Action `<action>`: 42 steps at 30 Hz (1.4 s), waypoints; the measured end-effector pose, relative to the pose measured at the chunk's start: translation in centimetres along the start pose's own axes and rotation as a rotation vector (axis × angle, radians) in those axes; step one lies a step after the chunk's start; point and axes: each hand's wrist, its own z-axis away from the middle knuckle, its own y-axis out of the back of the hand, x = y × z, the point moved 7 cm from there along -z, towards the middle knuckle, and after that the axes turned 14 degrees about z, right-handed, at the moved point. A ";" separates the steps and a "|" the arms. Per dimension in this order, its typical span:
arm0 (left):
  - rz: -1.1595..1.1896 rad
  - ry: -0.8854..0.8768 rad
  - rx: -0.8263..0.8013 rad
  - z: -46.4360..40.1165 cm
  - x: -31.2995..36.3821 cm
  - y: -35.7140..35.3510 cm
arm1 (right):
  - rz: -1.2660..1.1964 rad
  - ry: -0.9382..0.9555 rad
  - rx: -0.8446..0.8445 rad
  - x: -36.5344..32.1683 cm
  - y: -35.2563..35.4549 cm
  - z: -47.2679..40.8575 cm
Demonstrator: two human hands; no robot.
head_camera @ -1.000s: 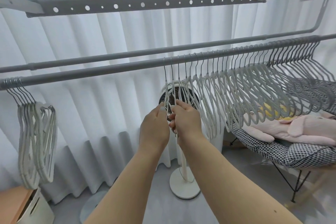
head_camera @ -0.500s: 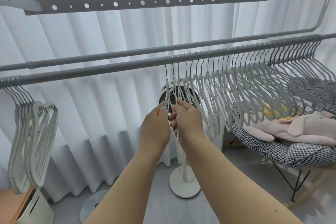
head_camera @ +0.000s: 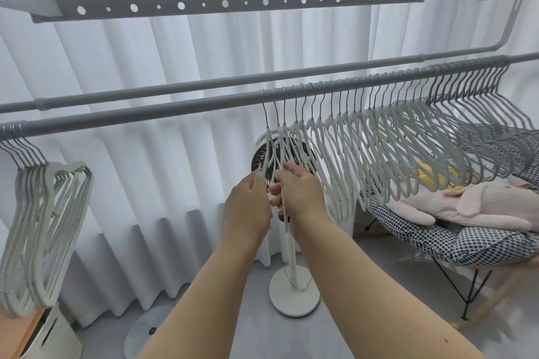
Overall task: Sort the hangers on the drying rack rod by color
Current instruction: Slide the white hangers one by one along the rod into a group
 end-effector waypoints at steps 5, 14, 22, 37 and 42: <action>-0.071 0.004 0.019 0.4 0.1 0.3 | 0.075 0.011 -0.028 -0.1 -0.1 0.4; -0.250 -0.097 0.001 1.1 0.7 0.3 | 0.308 0.041 -0.013 -0.1 -0.1 1.7; -0.360 -0.157 0.032 1.1 0.6 1.2 | 0.445 0.262 0.107 -3.2 1.0 4.6; -0.327 -0.128 0.253 2.8 1.1 11.9 | 0.365 0.310 -0.069 -3.5 -8.6 8.5; -0.363 -0.150 0.370 3.6 1.5 18.0 | 0.352 0.248 -0.229 -1.9 -14.4 9.8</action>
